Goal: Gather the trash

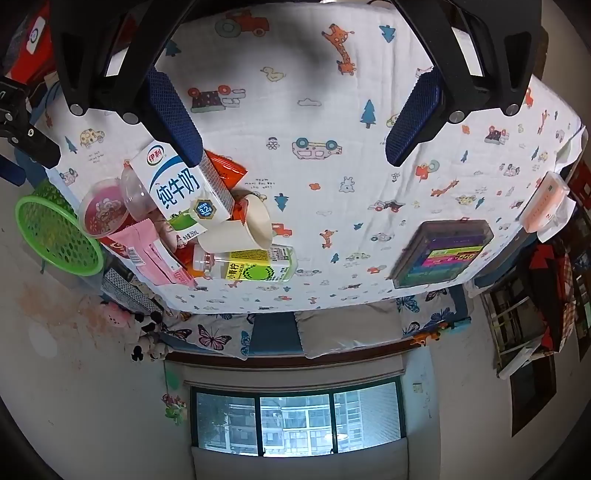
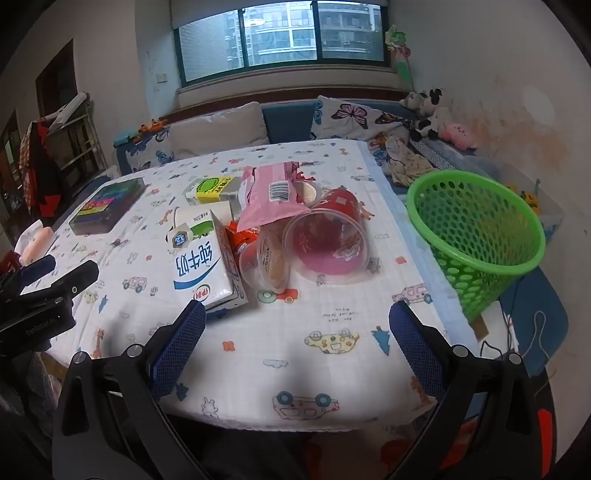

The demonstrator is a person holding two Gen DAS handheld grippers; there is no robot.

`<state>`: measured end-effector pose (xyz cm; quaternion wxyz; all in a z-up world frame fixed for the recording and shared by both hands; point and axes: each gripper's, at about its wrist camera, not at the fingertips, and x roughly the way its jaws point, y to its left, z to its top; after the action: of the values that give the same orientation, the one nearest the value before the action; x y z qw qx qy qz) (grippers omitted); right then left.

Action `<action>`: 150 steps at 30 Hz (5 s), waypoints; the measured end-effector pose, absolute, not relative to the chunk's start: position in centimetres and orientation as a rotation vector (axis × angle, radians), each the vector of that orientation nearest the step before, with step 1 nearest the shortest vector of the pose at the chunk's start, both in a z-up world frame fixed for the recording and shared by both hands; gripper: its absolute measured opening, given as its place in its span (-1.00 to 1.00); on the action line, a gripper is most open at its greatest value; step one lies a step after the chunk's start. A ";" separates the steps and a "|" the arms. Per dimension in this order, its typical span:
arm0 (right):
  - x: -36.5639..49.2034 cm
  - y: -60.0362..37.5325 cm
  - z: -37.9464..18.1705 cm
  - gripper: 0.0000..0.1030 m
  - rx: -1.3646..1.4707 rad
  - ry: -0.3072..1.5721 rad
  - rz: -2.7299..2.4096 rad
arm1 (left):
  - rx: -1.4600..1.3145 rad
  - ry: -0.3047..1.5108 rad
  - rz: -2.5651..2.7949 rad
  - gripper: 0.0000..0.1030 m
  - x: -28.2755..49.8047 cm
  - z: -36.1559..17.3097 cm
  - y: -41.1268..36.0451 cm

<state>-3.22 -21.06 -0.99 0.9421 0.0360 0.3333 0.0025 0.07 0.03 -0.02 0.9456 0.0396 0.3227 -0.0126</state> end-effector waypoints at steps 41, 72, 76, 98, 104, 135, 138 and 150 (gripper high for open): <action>-2.3 -21.6 -1.0 0.91 0.083 0.682 -0.002 | 0.050 0.670 -0.008 0.87 0.9 0.0 0.5; 0.0 -22.0 -0.2 0.91 0.064 0.684 0.023 | 0.044 0.701 0.008 0.87 2.5 -0.3 0.4; 1.6 -22.1 0.5 0.91 0.057 0.682 0.056 | 0.043 0.707 0.011 0.87 2.9 -0.4 0.4; 15.8 -19.2 -0.1 0.83 -0.036 0.884 0.216 | 0.026 0.763 0.022 0.87 5.1 -0.9 0.7; 18.3 -18.7 -1.6 0.79 -0.072 0.929 0.185 | 0.025 0.777 0.007 0.87 5.5 -0.9 0.3; 13.4 -33.3 3.2 0.05 0.148 0.781 0.033 | -0.094 1.035 -0.111 0.87 12.9 -3.3 -8.1; 13.1 -36.2 2.8 0.05 0.168 0.783 -0.031 | -0.124 1.065 -0.124 0.69 13.6 -4.0 -8.0; 12.7 -42.8 0.2 0.08 0.229 0.825 -0.161 | -0.173 1.083 -0.194 0.36 13.0 -3.8 -7.5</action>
<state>12.73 -42.75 0.24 0.9066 0.1107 0.3996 -0.0779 12.96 -7.53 -3.82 0.8489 -0.0821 0.5140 -0.0920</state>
